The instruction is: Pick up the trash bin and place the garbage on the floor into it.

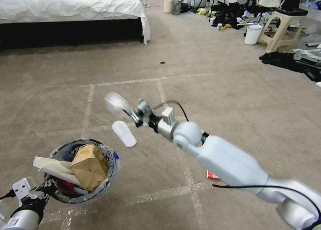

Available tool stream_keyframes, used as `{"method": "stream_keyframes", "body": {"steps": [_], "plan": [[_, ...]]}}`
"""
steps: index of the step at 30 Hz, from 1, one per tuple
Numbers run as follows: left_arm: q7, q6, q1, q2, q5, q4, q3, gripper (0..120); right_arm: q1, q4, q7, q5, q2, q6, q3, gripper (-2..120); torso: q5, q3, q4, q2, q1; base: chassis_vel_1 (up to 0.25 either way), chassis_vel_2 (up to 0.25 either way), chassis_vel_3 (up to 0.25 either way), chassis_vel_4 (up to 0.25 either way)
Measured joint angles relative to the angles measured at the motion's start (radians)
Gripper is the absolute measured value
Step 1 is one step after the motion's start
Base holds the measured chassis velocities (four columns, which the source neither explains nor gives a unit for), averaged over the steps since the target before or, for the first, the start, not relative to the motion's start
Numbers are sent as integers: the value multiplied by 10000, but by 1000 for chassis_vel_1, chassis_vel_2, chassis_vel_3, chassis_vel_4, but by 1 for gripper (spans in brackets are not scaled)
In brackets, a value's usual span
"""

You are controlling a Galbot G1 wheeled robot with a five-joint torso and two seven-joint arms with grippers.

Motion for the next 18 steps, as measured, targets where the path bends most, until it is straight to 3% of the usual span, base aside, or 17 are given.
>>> {"method": "stream_keyframes", "body": {"steps": [9,18], "plan": [[-6,10,32,-72,36,-70,3,1,1096,2075,1989,2356,434,-1813,-1904,0,1,1,1,0,1,0,0,0,0],[-7,12,64,-141,62,-170,4,1,1250,2091,2821,2942,608,-2798,-3014,0,1,1,0,0,0,0,0,0,0]]}}
